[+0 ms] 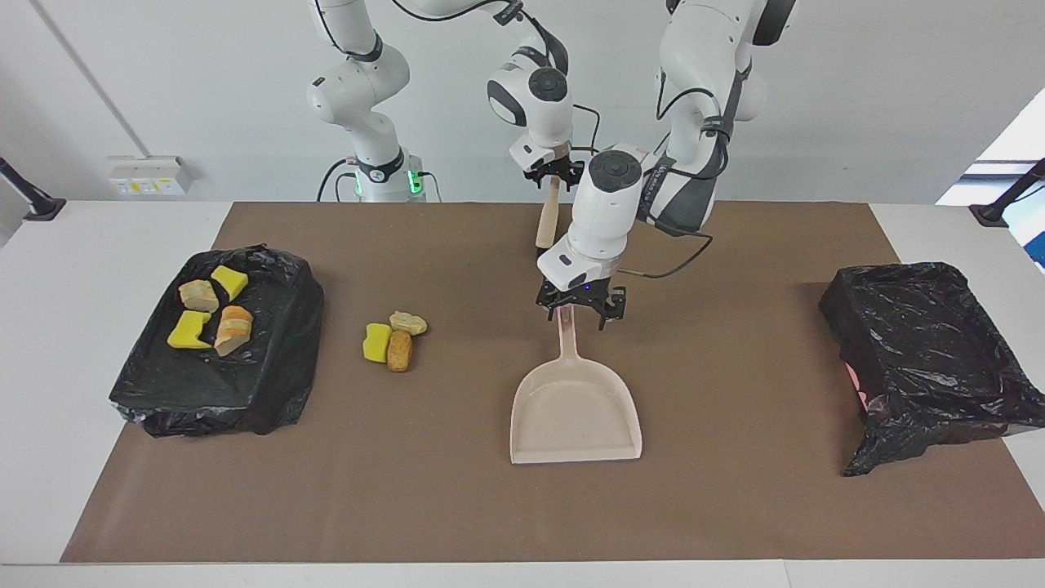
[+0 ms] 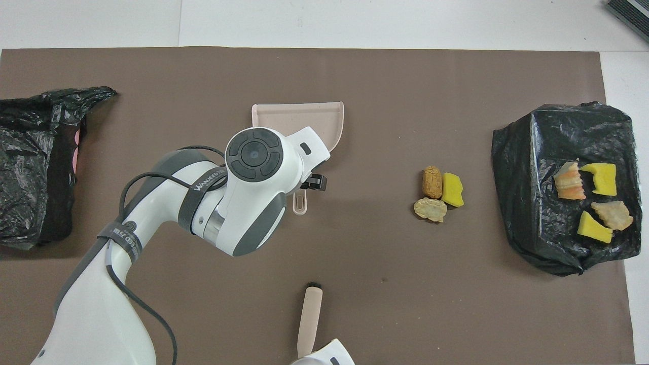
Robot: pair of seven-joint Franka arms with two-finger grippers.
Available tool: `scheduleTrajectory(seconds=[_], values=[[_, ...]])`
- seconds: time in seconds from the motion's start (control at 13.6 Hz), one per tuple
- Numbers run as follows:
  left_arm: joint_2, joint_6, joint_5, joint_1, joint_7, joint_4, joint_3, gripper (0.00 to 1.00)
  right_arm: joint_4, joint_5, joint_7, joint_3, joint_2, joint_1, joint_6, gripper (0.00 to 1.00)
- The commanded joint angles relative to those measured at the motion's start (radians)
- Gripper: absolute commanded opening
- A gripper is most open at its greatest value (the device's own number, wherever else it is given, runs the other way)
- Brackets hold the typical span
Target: Sweep and dump trash in bin
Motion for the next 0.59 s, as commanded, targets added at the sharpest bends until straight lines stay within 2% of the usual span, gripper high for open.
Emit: scheduleTrajectory(seconds=[0.0, 0.15, 0.37, 0.44, 0.52], values=[[0.032, 0.054, 0.019, -0.014, -0.057, -0.013, 0.004, 1.00, -0.001, 0.022, 0.011, -0.004, 0.010, 0.008, 0.028, 0.00], [0.052, 0.091, 0.019, -0.014, -0.087, -0.005, 0.004, 1.00, 0.049, 0.021, 0.002, -0.010, 0.049, -0.015, 0.008, 0.00], [0.055, 0.086, 0.019, -0.017, -0.109, -0.019, 0.004, 0.98, 0.078, -0.004, -0.031, -0.014, 0.050, -0.049, -0.044, 0.00], [0.055, 0.083, 0.019, -0.017, -0.109, -0.019, 0.004, 0.94, 0.080, -0.005, -0.053, -0.016, 0.038, -0.068, -0.078, 0.00], [0.055, 0.074, 0.019, -0.017, -0.109, -0.019, 0.002, 0.70, 0.081, -0.019, -0.073, -0.016, 0.013, -0.097, -0.110, 0.00]])
